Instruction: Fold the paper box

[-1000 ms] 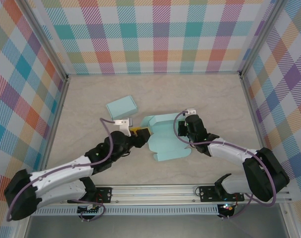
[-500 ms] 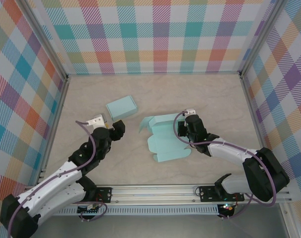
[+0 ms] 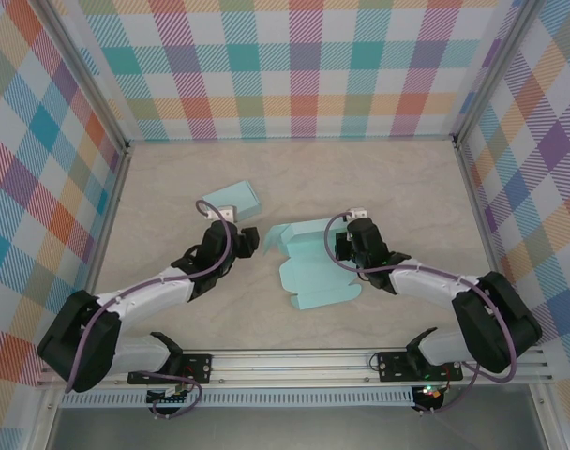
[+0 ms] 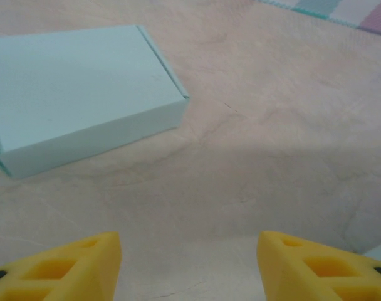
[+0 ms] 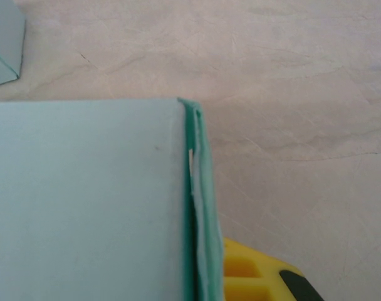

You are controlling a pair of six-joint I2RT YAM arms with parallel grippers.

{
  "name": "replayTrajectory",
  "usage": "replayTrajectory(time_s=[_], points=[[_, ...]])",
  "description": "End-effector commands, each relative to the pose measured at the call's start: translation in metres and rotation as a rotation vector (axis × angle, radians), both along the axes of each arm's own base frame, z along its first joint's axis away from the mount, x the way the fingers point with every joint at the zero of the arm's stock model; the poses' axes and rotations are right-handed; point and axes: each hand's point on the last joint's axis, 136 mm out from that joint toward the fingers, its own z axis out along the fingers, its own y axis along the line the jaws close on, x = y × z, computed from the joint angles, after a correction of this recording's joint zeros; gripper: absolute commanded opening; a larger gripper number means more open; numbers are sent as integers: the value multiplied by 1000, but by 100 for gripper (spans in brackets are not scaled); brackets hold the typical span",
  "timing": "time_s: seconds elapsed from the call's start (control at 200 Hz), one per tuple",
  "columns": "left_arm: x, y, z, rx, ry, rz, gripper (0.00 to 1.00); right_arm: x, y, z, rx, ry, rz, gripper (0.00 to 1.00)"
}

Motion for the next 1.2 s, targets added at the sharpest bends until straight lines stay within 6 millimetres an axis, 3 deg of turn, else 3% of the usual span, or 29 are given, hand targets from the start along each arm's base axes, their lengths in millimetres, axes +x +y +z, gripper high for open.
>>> replayTrajectory(time_s=[0.0,0.3,0.61,0.804,1.194], points=[[4,-28,13,-94,-42,-111,56,10,3,6,-9,-20,-23,0],[-16,-71,-6,-133,-17,-250,53,21,5,-10,-46,1,-50,0],[-23,-97,-17,-160,-8,-343,43,22,8,-24,-60,24,-32,0],[-30,-110,-18,-141,-25,-437,33,23,12,-28,-52,34,-21,0],[-37,-116,-37,23,-40,-558,35,23,14,-32,-41,48,-18,0]])
